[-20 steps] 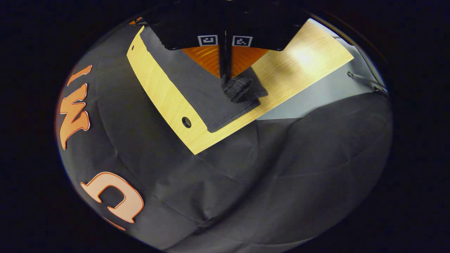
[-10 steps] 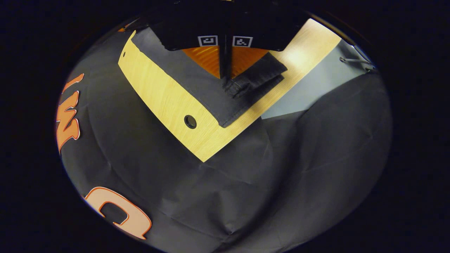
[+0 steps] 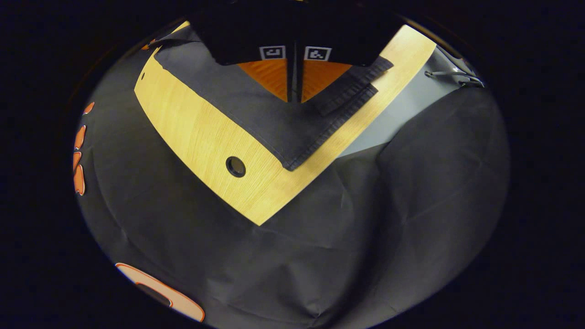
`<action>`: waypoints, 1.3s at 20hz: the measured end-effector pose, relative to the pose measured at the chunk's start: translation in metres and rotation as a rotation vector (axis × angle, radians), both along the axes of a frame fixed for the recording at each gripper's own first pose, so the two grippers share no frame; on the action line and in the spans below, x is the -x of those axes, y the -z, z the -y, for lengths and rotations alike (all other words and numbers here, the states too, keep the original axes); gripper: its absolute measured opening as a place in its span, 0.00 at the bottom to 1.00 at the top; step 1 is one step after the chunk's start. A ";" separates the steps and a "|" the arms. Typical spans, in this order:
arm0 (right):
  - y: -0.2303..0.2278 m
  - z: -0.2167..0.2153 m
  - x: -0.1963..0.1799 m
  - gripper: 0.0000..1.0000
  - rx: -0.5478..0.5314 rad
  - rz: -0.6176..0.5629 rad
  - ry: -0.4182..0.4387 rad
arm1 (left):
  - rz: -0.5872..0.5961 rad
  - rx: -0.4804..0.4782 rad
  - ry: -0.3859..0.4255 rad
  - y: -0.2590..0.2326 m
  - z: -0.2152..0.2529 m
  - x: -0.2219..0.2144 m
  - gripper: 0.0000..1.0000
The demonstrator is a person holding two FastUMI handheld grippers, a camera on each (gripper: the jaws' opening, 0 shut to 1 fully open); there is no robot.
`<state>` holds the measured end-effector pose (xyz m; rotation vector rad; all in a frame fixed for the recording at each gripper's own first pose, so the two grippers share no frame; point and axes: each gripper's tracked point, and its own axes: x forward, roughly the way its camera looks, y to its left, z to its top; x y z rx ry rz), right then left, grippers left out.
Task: Grasp the waist and the cuffs of the jeans and fold them to make the two legs overlap; first hold the waist and fold one-third of the jeans toward the cuffs, then hold the cuffs and fold the remaining one-third in the same direction to finish folding.
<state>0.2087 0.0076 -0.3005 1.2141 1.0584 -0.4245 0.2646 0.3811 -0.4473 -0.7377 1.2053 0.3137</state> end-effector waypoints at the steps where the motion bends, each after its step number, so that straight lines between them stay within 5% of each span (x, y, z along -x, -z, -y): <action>1: 0.002 0.001 -0.001 0.08 -0.002 -0.003 -0.005 | -0.037 0.002 0.024 0.006 0.007 0.002 0.01; 4: 0.007 0.003 -0.001 0.08 -0.003 -0.008 -0.011 | -0.128 -0.009 0.020 0.041 0.020 0.005 0.38; 9: 0.008 0.004 -0.001 0.08 -0.002 -0.007 -0.023 | -0.270 -0.102 0.036 0.065 0.010 0.017 0.66; 10: 0.008 0.004 -0.001 0.08 -0.001 -0.008 -0.023 | -0.265 -0.105 0.047 0.064 0.011 0.014 0.58; 13: 0.009 0.006 0.000 0.08 0.004 -0.009 -0.026 | -0.302 -0.142 0.077 0.062 0.003 0.021 0.60; 15: 0.011 0.006 0.000 0.08 0.009 -0.012 -0.024 | -0.295 -0.127 0.058 0.064 0.004 0.024 0.10; 17: 0.011 0.007 0.000 0.08 0.009 -0.012 -0.026 | -0.249 -0.094 0.036 0.055 0.005 0.022 0.02; 26: 0.001 0.009 -0.006 0.08 -0.039 0.009 0.002 | 0.029 -0.029 -0.050 -0.007 -0.005 -0.039 0.01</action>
